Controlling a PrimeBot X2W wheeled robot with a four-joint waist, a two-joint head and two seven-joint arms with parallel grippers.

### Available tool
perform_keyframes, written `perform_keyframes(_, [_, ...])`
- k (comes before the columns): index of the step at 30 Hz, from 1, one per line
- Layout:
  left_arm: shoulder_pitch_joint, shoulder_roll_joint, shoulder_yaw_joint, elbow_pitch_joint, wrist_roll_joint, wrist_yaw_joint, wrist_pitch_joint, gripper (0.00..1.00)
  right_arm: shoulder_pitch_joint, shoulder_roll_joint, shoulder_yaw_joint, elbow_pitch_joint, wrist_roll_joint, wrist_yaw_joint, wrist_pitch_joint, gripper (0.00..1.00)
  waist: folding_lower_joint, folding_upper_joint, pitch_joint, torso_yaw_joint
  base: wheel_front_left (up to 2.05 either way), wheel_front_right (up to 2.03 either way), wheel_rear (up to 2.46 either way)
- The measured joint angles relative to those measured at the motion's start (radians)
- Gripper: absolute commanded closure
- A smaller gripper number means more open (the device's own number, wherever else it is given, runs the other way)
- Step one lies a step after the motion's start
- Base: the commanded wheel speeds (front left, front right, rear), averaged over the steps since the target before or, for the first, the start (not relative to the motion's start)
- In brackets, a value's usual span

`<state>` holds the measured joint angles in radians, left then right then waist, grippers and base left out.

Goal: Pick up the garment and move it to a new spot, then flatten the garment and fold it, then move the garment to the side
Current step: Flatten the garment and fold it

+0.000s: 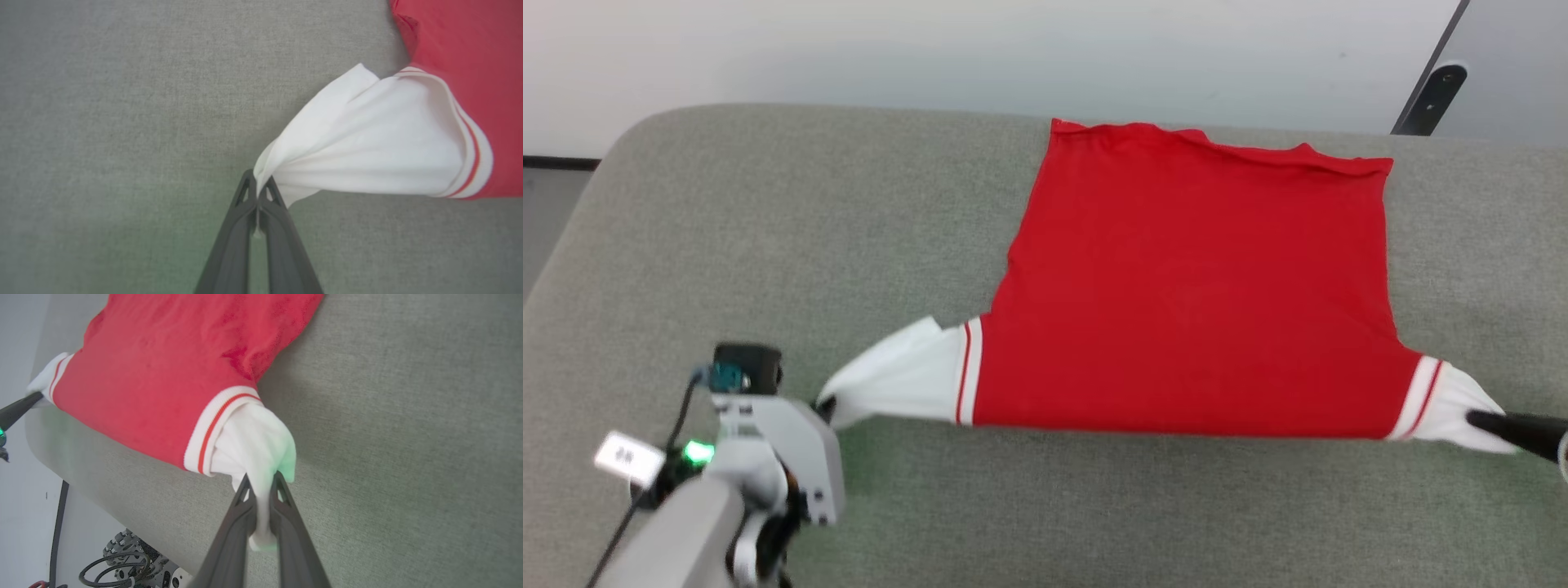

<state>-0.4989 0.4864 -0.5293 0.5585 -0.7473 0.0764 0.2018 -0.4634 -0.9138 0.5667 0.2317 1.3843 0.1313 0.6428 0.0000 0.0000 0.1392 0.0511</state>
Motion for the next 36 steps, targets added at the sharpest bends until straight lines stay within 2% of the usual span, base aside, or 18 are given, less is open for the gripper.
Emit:
perform_keyframes(5, [0.217,0.105,0.019,-0.393,-0.018,0.167,0.120,1.00,0.072,-0.049,-0.051,-0.032,0.038,0.000,0.029,1.00,0.0000,0.0000,0.012,0.004,0.00,0.00,0.00])
perform_keyframes(8, [0.323,0.143,0.031,-0.589,-0.036,0.257,0.179,1.00,0.110,-0.075,-0.085,-0.048,0.055,0.000,0.044,1.00,0.0000,0.0000,0.019,0.005,0.00,0.00,0.00])
perform_keyframes(10, [0.367,0.164,0.036,-0.688,-0.036,0.304,0.198,1.00,0.132,-0.087,-0.110,-0.054,0.060,0.000,0.044,1.00,0.0000,0.0000,0.024,0.006,0.00,0.00,0.00])
perform_keyframes(15, [0.423,0.202,0.043,-0.823,-0.034,0.366,0.241,1.00,0.176,-0.091,-0.144,-0.072,0.071,0.000,0.052,1.00,0.0000,0.0000,0.037,0.004,0.00,0.00,0.00])
perform_keyframes(17, [0.426,0.208,0.049,-0.841,-0.033,0.381,0.247,1.00,0.179,-0.080,-0.151,-0.075,0.052,0.000,0.048,1.00,0.0000,0.0000,0.042,0.000,0.00,0.00,0.00])
perform_keyframes(21, [0.426,0.208,0.039,-0.832,-0.041,0.383,0.278,1.00,0.176,-0.032,-0.155,-0.042,-0.023,0.000,0.049,1.00,0.0000,0.0000,0.053,-0.012,0.00,0.00,0.00])
perform_keyframes(36, [0.343,0.143,-0.026,-0.670,-0.053,0.346,0.335,1.00,0.082,0.235,-0.188,0.111,-0.348,0.000,0.156,1.00,0.0000,0.0000,0.075,-0.068,0.00,0.00,0.00])
